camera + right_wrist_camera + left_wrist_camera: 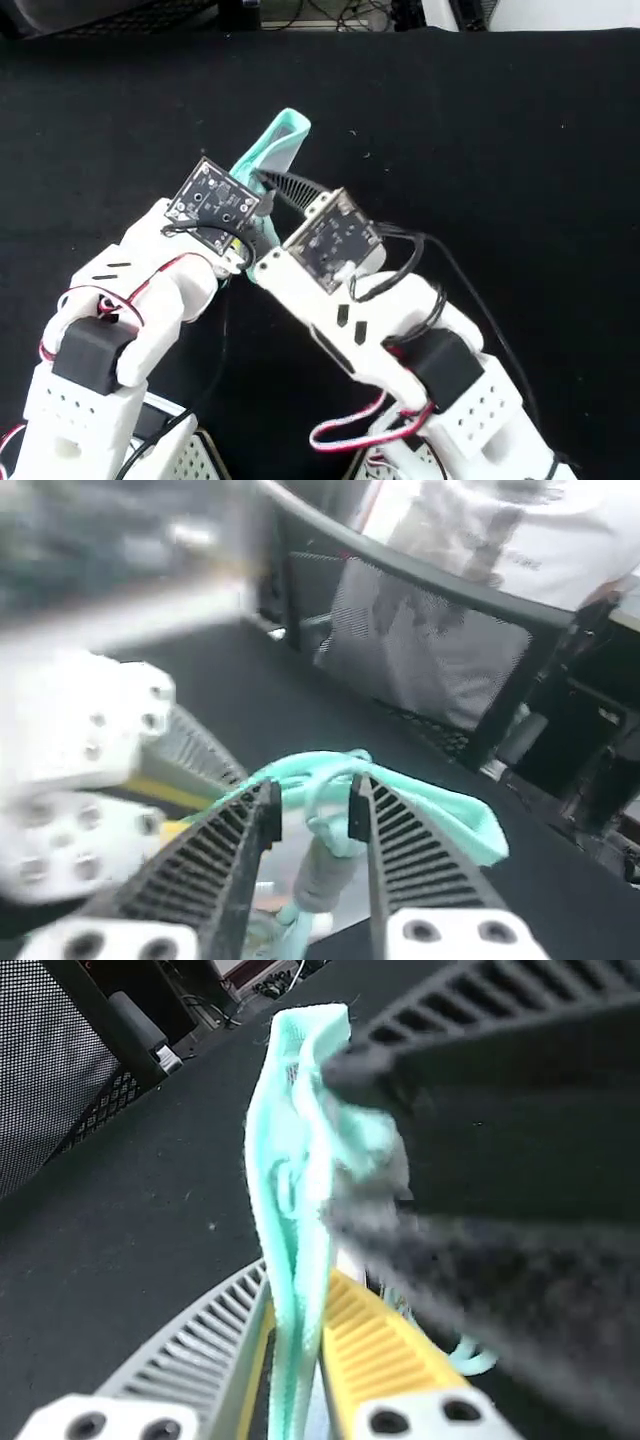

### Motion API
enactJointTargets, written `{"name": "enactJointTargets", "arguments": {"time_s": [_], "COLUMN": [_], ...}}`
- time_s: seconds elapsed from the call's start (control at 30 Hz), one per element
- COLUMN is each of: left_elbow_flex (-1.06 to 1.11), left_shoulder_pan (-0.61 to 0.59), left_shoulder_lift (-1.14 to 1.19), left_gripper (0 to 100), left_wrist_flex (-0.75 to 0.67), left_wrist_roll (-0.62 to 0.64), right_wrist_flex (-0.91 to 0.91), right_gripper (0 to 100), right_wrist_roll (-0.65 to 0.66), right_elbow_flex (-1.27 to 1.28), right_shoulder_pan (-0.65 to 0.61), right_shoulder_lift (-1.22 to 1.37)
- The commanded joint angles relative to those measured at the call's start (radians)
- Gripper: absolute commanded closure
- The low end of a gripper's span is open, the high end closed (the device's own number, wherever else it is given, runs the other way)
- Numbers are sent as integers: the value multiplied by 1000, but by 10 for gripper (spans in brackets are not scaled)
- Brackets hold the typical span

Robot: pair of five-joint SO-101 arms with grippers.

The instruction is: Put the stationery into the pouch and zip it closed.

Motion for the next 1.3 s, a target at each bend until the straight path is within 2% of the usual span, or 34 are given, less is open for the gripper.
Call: {"name": "enactJointTargets", "arguments": {"time_s": [0.0,0.3,0.37,0.47,0.6,0.73,0.83,1.0,1.27], "left_elbow_flex": [44,45,45,45,45,45,45,45,45], "left_shoulder_pan": [10,8,8,8,8,7,7,8,8], "left_shoulder_lift": [28,28,28,28,28,28,28,28,28], "left_gripper": [970,970,970,970,970,970,970,970,970], "left_wrist_flex": [23,21,21,21,21,21,21,21,21], "left_wrist_roll": [11,9,9,9,9,9,9,9,9], "right_wrist_flex": [-97,-110,-110,-114,-115,-115,-126,-230,-299], "right_gripper": [869,876,913,966,984,984,985,985,985], "right_wrist_roll": [8,14,17,89,140,141,133,92,98], "right_elbow_flex": [35,39,39,41,45,45,47,101,139], "right_shoulder_pan": [51,55,55,55,55,63,117,195,198], "right_shoulder_lift": [-13,-22,-21,-21,-21,-21,-22,-22,-15]}}
